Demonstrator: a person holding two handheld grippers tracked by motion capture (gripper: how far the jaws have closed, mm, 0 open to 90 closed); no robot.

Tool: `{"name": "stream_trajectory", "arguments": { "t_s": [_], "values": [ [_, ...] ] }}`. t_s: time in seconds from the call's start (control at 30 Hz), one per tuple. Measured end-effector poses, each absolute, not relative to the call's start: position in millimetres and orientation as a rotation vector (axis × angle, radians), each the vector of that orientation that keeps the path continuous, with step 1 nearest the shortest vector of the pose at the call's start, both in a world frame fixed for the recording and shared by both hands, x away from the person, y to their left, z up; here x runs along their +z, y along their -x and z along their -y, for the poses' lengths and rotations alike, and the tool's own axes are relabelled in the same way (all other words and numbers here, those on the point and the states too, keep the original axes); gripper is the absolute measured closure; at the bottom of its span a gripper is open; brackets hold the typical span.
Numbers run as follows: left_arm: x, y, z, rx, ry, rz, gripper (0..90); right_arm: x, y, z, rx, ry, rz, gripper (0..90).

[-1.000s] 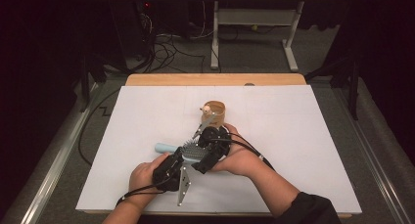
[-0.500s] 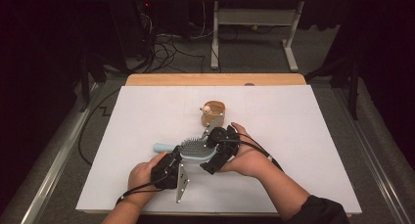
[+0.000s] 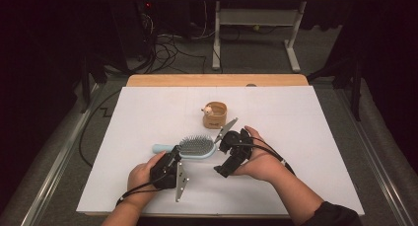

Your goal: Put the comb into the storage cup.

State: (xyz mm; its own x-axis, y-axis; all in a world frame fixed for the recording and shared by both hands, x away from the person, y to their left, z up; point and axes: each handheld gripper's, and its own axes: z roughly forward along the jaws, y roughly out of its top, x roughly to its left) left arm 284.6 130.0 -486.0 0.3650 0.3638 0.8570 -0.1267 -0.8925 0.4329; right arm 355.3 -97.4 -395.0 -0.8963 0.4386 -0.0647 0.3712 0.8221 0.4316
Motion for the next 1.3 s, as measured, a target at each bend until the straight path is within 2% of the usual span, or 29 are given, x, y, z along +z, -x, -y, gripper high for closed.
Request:
{"name": "stream_trajectory", "arguments": {
  "t_s": [0.83,1.3],
  "values": [
    [-474,-290,-144,1.465,-2.131,-0.357,76.7,-422,-356,157,0.472,-0.746,-2.819,0.3],
    [-467,-294,-152,1.392,-2.075,-0.458,76.6,-428,-352,183,0.625,-0.822,-2.718,0.3]
  ]
}}
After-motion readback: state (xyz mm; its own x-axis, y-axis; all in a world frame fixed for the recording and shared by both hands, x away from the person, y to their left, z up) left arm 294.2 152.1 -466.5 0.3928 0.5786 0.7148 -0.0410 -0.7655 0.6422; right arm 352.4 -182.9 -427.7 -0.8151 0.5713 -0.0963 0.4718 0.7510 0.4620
